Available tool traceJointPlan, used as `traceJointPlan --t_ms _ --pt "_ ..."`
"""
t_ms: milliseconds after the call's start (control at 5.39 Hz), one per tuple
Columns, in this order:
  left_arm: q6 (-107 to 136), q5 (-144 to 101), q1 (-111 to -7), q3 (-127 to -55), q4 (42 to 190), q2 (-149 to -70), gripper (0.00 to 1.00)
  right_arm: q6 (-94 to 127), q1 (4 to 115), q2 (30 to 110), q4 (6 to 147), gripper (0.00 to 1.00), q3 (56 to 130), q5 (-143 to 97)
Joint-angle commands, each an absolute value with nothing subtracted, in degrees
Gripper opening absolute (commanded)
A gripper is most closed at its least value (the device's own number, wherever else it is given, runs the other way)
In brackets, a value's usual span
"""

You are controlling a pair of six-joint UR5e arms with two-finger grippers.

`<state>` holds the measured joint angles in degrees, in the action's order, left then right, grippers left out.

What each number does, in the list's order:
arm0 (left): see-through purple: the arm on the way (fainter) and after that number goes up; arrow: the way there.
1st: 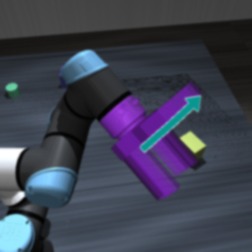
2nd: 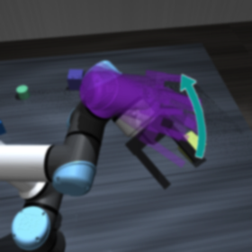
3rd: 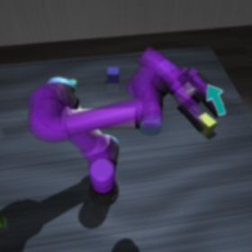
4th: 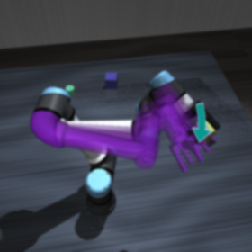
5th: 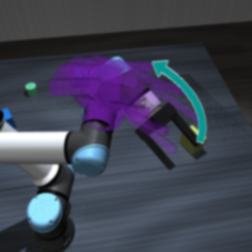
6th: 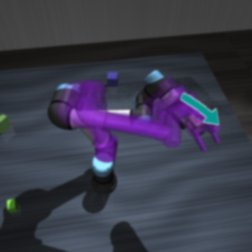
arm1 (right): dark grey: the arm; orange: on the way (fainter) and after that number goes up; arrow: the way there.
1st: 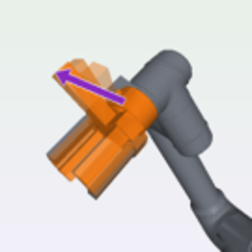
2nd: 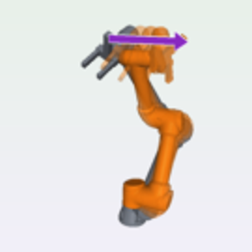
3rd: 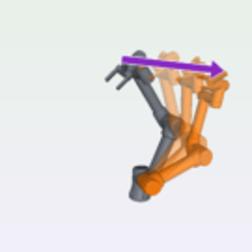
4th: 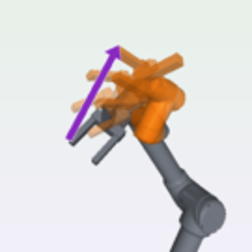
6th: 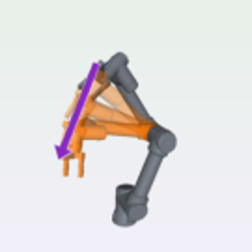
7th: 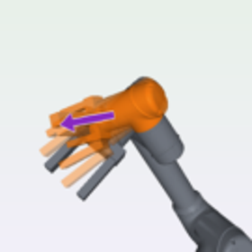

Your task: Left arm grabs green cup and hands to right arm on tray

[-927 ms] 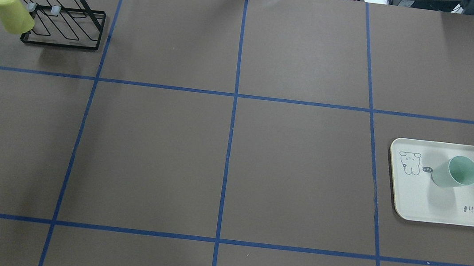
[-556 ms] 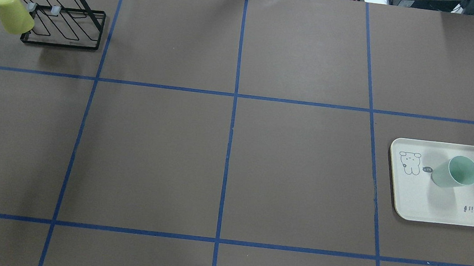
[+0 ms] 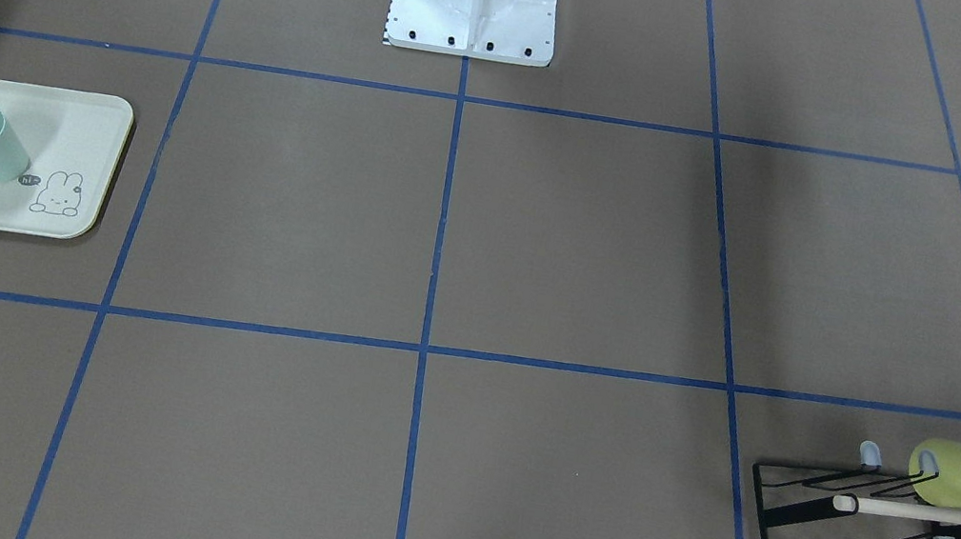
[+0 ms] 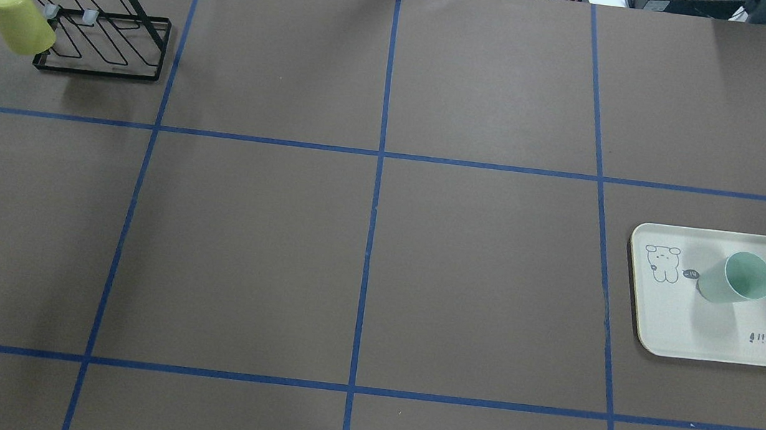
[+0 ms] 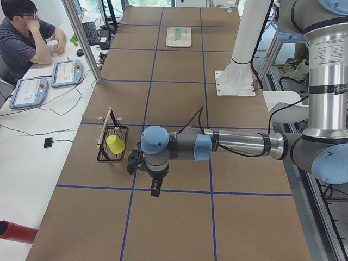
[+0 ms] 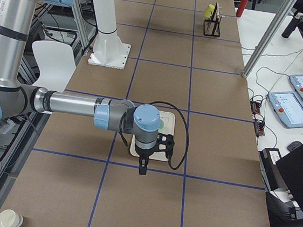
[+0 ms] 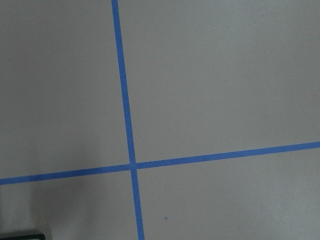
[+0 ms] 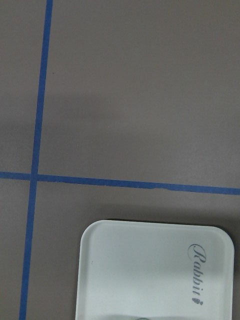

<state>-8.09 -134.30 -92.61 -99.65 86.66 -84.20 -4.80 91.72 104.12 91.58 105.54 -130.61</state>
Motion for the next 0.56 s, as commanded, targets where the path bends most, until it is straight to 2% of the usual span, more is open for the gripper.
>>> traceJointPlan --t_ms 0,371 --pt "-8.09 -134.30 -92.55 -99.67 86.66 -84.20 1.00 -4.75 91.41 103.45 91.58 1.00 105.56 -130.61" --pt "-8.09 -134.30 -92.55 -99.93 86.66 -84.20 1.00 -4.75 90.97 103.27 91.58 1.00 105.56 -130.61"
